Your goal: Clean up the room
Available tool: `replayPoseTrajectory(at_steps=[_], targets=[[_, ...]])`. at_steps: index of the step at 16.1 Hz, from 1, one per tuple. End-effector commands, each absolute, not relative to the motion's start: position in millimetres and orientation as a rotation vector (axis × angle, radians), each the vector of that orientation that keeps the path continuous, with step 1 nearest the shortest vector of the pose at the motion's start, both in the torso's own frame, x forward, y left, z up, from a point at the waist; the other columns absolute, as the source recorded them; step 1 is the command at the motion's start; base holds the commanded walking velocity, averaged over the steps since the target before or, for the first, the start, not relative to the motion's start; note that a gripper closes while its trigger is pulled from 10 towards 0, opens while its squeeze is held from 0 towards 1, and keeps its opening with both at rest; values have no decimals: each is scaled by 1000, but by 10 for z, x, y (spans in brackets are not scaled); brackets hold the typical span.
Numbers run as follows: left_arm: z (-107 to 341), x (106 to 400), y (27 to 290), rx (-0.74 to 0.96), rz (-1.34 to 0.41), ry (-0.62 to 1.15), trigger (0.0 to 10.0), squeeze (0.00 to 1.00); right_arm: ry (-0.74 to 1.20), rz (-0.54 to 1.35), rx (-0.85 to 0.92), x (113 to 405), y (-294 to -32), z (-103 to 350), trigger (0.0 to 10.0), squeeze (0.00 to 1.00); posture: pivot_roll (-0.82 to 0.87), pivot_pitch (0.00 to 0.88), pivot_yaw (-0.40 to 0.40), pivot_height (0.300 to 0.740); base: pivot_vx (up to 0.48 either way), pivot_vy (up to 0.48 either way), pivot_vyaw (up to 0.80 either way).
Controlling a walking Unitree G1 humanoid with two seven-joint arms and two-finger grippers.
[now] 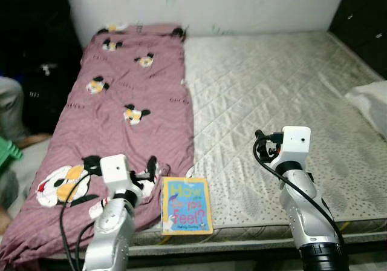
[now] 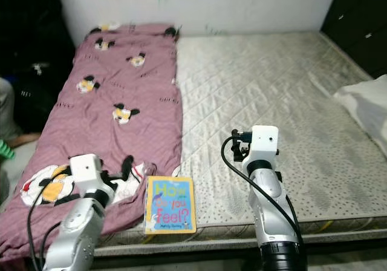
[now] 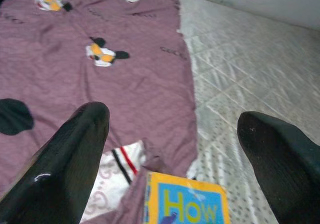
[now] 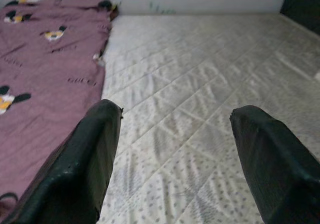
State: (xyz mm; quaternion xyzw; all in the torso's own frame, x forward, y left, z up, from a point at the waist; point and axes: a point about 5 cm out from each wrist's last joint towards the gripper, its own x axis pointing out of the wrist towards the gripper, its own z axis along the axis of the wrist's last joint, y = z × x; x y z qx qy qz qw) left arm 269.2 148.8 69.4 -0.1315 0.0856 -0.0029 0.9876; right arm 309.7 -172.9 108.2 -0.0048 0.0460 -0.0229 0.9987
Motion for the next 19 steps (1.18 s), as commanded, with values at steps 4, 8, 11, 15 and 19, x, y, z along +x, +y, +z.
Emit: replayPoseTrajectory(at_steps=[4,8,11,15,19], targets=[[721,2662,1534,-255,18,183,10000,0,137,-29,9,3034,-1674,969,10000,0,-16,128,20,740,0,0,0],[740,2670,1557,-255,13,172,10000,0,150,-24,18,3041,-1661,959,10000,0,-15,136,20,740,0,0,-113],[784,2692,1491,-292,-16,156,10000,0,146,-30,15,3037,-1691,960,10000,0,-20,141,25,740,0,0,0],[795,2714,1487,-275,-29,151,10000,0,148,-33,13,3034,-1688,958,10000,0,-23,142,27,740,0,173,0],[777,2714,1496,-281,-27,156,10000,0,145,-38,9,3039,-1704,962,10000,0,-24,141,27,740,0,335,0]])
